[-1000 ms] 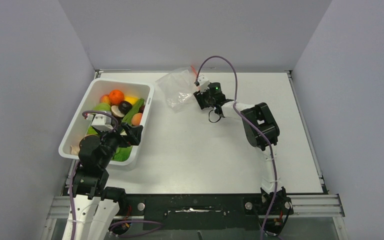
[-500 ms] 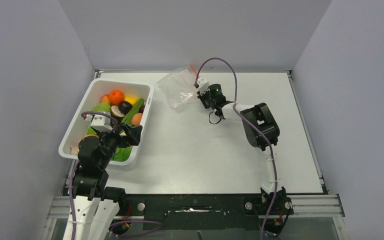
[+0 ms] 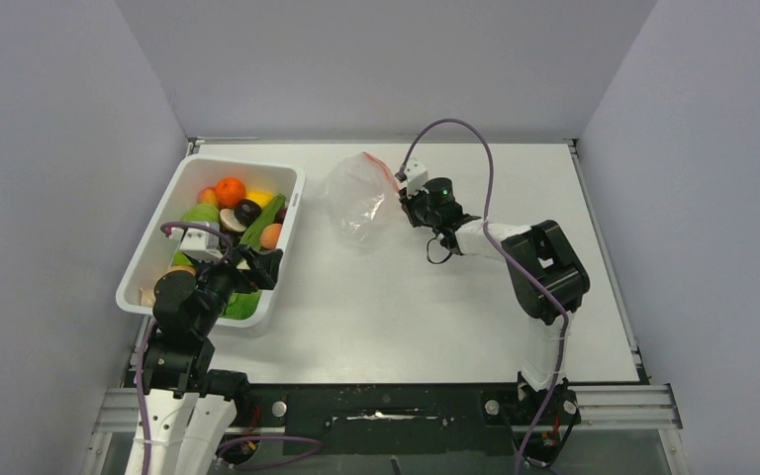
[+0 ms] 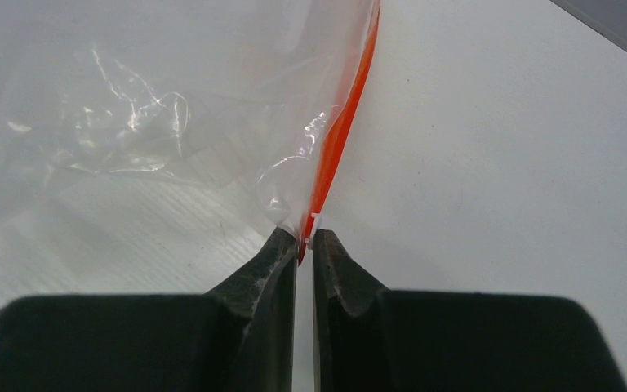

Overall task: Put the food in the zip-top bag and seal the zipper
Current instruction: Pick up the zipper food storage bag at the center of the board.

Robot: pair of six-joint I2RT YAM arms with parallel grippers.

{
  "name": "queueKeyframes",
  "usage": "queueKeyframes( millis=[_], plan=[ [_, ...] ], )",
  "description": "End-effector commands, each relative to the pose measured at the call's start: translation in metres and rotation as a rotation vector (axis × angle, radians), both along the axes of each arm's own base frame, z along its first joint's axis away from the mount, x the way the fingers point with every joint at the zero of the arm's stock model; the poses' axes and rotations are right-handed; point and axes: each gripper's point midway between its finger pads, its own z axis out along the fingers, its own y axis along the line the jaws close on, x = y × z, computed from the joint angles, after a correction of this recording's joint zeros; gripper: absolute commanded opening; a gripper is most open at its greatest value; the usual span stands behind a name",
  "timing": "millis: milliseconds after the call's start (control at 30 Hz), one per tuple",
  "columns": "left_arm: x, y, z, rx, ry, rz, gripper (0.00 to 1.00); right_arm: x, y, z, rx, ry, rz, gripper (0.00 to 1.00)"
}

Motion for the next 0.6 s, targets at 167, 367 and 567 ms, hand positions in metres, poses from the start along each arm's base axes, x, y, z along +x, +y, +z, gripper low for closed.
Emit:
queueKeyframes(
  millis=[167,367,567],
  plan=[
    [0.001,-0.015,0.031,-0.012,-0.124,-0.094,0.87,-0.040,-0.004,0.056,0.136,-0.017,-0.076,0.00],
    [0.005,-0.033,0.051,-0.022,-0.217,-0.197,0.83,-0.085,-0.005,0.076,0.111,0.083,-0.093,0.00],
    [0.010,-0.035,0.097,0.053,-0.352,-0.220,0.83,-0.121,-0.037,0.120,0.137,0.078,-0.198,0.00]
  ],
)
